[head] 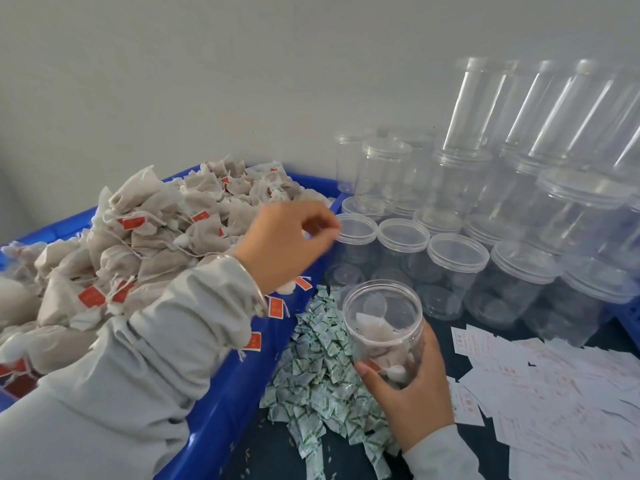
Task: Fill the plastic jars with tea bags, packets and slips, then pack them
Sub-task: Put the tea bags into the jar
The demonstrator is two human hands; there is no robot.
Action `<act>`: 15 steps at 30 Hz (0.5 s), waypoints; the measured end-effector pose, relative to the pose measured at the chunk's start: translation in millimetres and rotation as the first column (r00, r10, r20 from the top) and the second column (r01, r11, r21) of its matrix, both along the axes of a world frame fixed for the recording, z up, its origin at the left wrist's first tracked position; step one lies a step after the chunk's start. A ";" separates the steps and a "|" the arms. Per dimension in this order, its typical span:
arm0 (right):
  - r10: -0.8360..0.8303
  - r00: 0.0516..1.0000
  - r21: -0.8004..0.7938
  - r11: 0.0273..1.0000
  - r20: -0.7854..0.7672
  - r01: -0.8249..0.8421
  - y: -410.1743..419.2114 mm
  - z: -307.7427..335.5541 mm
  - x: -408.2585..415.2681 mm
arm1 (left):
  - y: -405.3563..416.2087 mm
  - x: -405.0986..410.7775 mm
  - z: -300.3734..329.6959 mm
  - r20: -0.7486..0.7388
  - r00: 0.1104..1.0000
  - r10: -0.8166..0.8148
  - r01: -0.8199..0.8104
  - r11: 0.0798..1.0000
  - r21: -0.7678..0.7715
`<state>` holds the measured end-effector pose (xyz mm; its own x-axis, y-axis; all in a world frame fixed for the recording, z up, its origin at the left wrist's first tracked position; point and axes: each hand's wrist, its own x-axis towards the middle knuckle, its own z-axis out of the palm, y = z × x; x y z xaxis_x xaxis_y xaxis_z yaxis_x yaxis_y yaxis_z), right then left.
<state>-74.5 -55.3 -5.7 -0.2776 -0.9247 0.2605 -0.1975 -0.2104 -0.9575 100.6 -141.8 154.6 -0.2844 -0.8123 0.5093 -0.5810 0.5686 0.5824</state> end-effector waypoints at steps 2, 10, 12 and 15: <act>0.004 1.000 0.007 1.000 -0.010 -0.004 0.3 0.1 0.0 | -9.7 16.5 8.3 0.019 0.971 0.239 -0.235 0.964 -0.123; 0.000 0.999 0.021 1.000 -0.045 0.001 3.3 4.4 1.4 | -50.2 64.0 -6.9 0.648 0.619 0.444 -0.603 0.797 0.030; 0.000 0.999 0.018 1.000 -0.046 0.001 3.6 5.3 1.4 | -55.1 65.0 -9.2 0.656 0.595 0.465 -0.617 0.787 0.001; 0.005 0.999 0.021 1.000 -0.045 -0.004 4.4 5.8 1.3 | -60.1 64.8 -12.3 0.647 0.583 0.492 -0.634 0.773 -0.017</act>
<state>-73.1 -50.8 0.1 -0.2618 -0.9314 0.2530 -0.2398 -0.1911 -0.9518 165.4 -201.9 142.2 0.0901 -0.9718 0.2181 -0.9952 -0.0792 0.0581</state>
